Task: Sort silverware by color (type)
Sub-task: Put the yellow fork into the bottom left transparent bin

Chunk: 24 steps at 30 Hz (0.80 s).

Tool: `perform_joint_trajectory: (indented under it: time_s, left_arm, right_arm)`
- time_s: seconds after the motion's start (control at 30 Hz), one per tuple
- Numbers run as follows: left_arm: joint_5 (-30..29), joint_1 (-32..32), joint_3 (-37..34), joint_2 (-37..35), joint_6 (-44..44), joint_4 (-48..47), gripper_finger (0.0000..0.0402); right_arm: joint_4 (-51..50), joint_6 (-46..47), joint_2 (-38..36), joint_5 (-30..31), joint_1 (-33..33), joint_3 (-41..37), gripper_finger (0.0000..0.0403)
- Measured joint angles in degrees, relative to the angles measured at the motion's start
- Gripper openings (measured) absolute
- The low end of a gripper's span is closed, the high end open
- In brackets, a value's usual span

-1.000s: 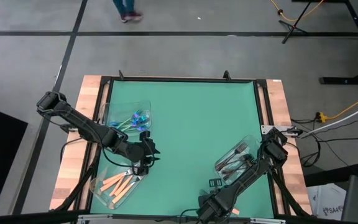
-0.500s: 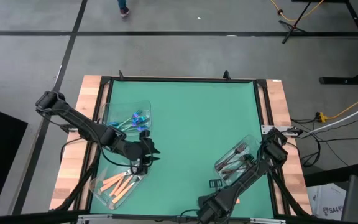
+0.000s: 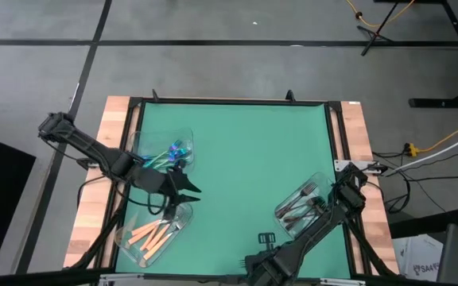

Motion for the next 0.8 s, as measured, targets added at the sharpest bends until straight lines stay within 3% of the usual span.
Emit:
perform_joint_trajectory:
  time_s: [0.23,0.57,0.67,0.8]
  left_arm:
    - [0.0,0.0,0.0,-6.7,3.1,0.0,0.0114]
    - [-2.6,0.0,0.0,-13.5,6.0,-0.1,0.0114]
    - [-3.7,0.0,0.0,-14.4,7.4,-0.9,0.0114]
    - [-4.9,0.0,0.0,-15.0,8.9,-0.9,0.0114]
  right_arm:
    - [-3.5,-2.1,-0.1,5.4,-1.3,8.3,0.0006]
    - [-2.3,-16.3,-0.2,21.5,-8.0,22.9,0.0006]
    - [2.0,-20.4,-0.5,26.3,-10.4,25.1,0.0007]
    - [11.6,-25.6,-1.6,28.4,-13.3,24.6,0.0008]
